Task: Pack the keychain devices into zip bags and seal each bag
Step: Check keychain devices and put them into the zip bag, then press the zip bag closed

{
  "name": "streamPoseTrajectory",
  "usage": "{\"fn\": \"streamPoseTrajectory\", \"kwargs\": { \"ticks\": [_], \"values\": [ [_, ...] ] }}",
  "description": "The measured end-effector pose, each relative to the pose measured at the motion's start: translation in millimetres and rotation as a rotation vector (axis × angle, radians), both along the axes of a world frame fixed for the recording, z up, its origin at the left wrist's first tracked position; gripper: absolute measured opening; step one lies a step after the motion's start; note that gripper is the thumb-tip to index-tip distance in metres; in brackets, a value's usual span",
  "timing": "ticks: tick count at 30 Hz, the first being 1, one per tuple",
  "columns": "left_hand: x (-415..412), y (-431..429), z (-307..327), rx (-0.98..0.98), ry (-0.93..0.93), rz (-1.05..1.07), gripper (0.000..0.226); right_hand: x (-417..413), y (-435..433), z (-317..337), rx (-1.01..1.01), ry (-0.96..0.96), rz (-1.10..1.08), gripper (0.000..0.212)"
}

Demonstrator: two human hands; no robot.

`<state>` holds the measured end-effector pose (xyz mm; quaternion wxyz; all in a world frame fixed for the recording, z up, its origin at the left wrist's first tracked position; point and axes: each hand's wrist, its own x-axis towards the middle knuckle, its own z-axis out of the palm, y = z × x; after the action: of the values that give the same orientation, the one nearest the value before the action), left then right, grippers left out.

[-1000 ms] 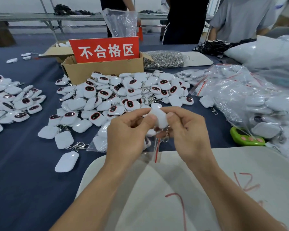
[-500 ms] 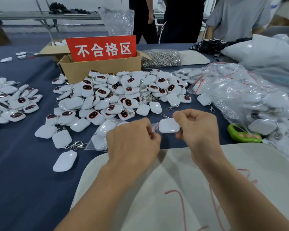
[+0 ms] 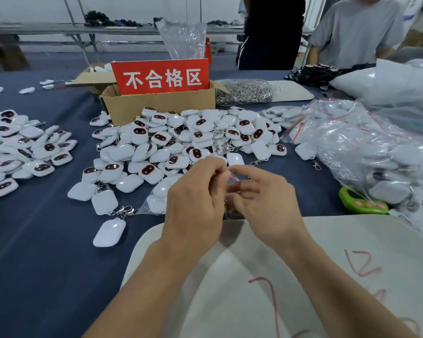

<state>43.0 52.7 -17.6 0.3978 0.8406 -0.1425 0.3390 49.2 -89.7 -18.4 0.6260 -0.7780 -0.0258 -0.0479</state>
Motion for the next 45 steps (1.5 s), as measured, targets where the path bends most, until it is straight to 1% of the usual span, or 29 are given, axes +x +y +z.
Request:
{"fn": "streamPoseTrajectory", "kwargs": {
  "ticks": [1,3,4,5,7,8,9,11,13,15,18,20,22,24,25,27,29,30,32,36,40,45],
  "values": [
    [0.2,0.3,1.6,-0.008,-0.014,0.0,0.01,1.0,0.4,0.2,-0.003,-0.046,-0.07,0.042],
    [1.7,3.7,8.5,-0.037,-0.035,0.02,0.011,5.7,-4.1,3.4,0.077,-0.154,-0.199,0.038],
    [2.7,6.2,14.1,-0.056,-0.041,0.03,0.012,7.9,-9.6,6.1,0.073,-0.212,-0.249,0.041],
    [4.1,8.5,21.1,-0.083,-0.039,0.032,0.013,9.5,-16.4,8.1,0.023,-0.255,-0.267,0.048],
    [8.0,13.1,35.6,-0.158,0.002,0.011,0.015,8.9,-25.9,10.3,-0.092,-0.276,-0.166,0.067],
    [10.8,15.3,41.8,-0.19,0.036,-0.009,0.016,7.6,-26.3,11.8,-0.122,-0.26,-0.078,0.07],
    [14.1,17.0,47.2,-0.213,0.071,-0.039,0.016,6.4,-25.1,13.6,-0.124,-0.245,0.01,0.067],
    [21.1,19.9,56.3,-0.237,0.139,-0.118,0.015,6.4,-20.3,19.7,-0.032,-0.231,0.105,0.046],
    [28.6,22.0,65.0,-0.237,0.193,-0.172,0.017,7.2,-15.6,29.9,0.095,-0.231,0.084,0.023],
    [37.0,24.5,74.0,-0.229,0.233,-0.193,0.019,11.6,-13.5,40.0,0.128,-0.266,0.012,0.013],
    [45.0,27.6,84.0,-0.297,0.251,-0.2,0.024,21.5,-11.9,52.1,0.215,-0.282,-0.062,0.015],
    [45.3,30.6,81.5,-0.379,0.316,-0.21,0.023,26.7,-11.4,53.8,0.251,-0.28,-0.118,0.019],
    [38.6,33.9,69.2,-0.424,0.445,-0.317,0.018,29.0,-11.8,50.5,0.28,-0.271,-0.173,0.023],
    [30.5,34.1,53.1,-0.419,0.528,-0.437,0.032,29.8,-13.3,45.0,0.33,-0.255,-0.22,0.029],
    [28.8,33.0,44.8,-0.445,0.522,-0.452,0.035,30.1,-14.8,41.6,0.341,-0.25,-0.244,0.031],
    [24.5,29.0,33.6,-0.552,0.456,-0.389,0.04,27.0,-17.8,37.2,0.347,-0.262,-0.248,0.028],
    [22.1,26.4,29.5,-0.629,0.402,-0.341,0.044,20.8,-18.4,35.9,0.342,-0.275,-0.152,0.02],
    [21.7,25.4,27.8,-0.646,0.384,-0.325,0.042,17.7,-17.8,35.1,0.322,-0.269,-0.098,0.018],
    [21.7,25.2,25.5,-0.678,0.35,-0.296,0.038,15.1,-17.7,32.3,0.285,-0.249,-0.052,0.024],
    [22.7,24.5,25.5,-0.742,0.287,-0.271,0.034,15.7,-22.9,29.8,0.324,-0.2,-0.103,0.025],
    [25.8,27.8,27.6,-0.784,0.276,-0.225,0.027,17.3,-27.1,26.4,0.318,-0.209,-0.1,0.016],
    [27.1,28.5,26.9,-0.854,0.292,-0.204,0.016,19.2,-28.8,23.6,0.275,-0.24,-0.083,0.025]
  ]
}}
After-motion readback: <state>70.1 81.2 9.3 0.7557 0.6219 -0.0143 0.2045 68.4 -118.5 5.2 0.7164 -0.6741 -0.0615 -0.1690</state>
